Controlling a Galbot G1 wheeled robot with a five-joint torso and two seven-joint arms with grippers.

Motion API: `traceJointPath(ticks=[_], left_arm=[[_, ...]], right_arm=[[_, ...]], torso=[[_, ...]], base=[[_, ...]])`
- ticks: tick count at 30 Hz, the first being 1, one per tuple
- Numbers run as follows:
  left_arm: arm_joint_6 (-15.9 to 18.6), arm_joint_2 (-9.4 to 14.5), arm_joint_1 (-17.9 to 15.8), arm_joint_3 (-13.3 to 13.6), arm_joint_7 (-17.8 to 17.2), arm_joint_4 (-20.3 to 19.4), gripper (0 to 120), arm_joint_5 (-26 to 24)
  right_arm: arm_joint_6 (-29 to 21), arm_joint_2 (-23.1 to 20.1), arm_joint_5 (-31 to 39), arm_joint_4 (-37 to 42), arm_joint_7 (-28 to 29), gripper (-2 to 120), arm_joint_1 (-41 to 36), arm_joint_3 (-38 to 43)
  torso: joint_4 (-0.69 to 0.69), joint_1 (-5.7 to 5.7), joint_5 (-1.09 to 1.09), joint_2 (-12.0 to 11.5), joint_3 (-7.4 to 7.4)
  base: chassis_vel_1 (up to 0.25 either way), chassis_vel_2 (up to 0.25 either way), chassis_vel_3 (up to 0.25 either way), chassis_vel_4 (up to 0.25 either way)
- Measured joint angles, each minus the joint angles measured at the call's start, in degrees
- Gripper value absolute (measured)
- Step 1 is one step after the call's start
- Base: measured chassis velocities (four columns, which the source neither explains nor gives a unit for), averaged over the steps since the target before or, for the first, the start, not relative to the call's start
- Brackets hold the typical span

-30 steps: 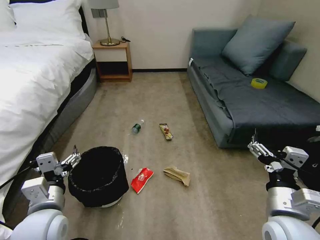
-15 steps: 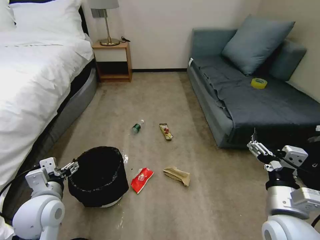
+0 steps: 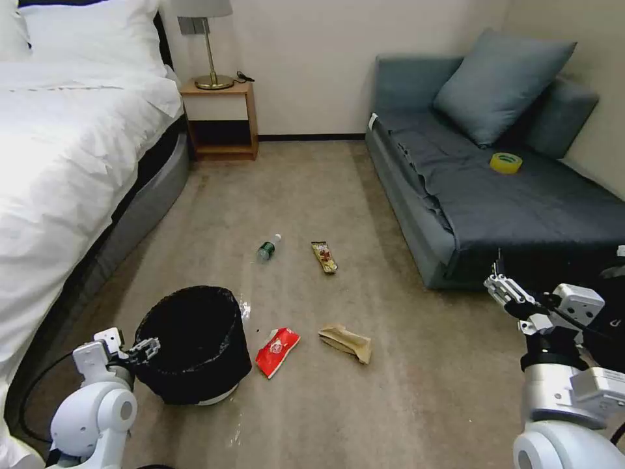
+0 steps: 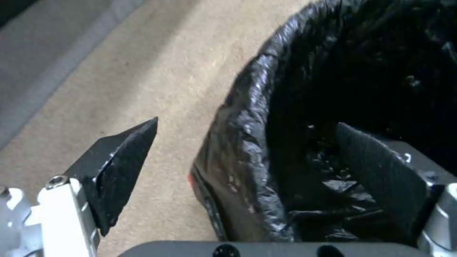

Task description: Pick up the trash bin, then pick up the garbage on the floor and place it into the trash bin.

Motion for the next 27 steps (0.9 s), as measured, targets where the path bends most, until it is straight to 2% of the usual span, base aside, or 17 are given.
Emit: traceJointPath(ticks=[15,19,20,23,25,27], left_arm=[[-0.2,-0.2,-2.4,1.4,-1.4,5.4,97,-3.0],[-0.6,-0.2,-2.6,1.3,-1.6,6.3,81,-4.8],[-0.6,-0.2,-2.6,1.3,-1.6,6.3,81,-4.8],[-0.6,-0.1,-2.7,1.2,-1.9,6.7,66,-6.3],[-0.6,-0.1,-2.7,1.2,-1.9,6.9,62,-6.6],[-0.6,-0.1,-2.7,1.2,-1.9,7.0,52,-7.0]], right_arm=[[0.1,-0.3,0.1,-0.5,0.0,100,0.7,0.4],[0.2,-0.3,0.0,-0.8,0.0,100,0.8,0.4],[0.2,-0.3,0.0,-0.8,0.0,100,0.8,0.4],[0.4,-0.3,-0.1,-0.9,0.0,100,0.9,0.4],[0.4,-0.3,-0.1,-0.9,-0.1,100,0.9,0.4],[0.6,-0.2,-0.2,-0.9,-0.1,100,0.8,0.4]], torso=[[0.0,0.0,0.02,0.0,0.0],[0.01,0.0,0.06,0.0,-0.01],[0.01,0.0,0.06,0.0,-0.01],[0.01,0.0,0.07,0.0,-0.02],[0.01,0.0,0.07,0.0,-0.02],[0.01,0.0,0.07,0.0,-0.02]], base=[[0.0,0.0,0.0,0.0],[0.0,0.0,0.0,0.0],[0.0,0.0,0.0,0.0],[0.0,0.0,0.0,0.0],[0.0,0.0,0.0,0.0],[0.0,0.0,0.0,0.0]])
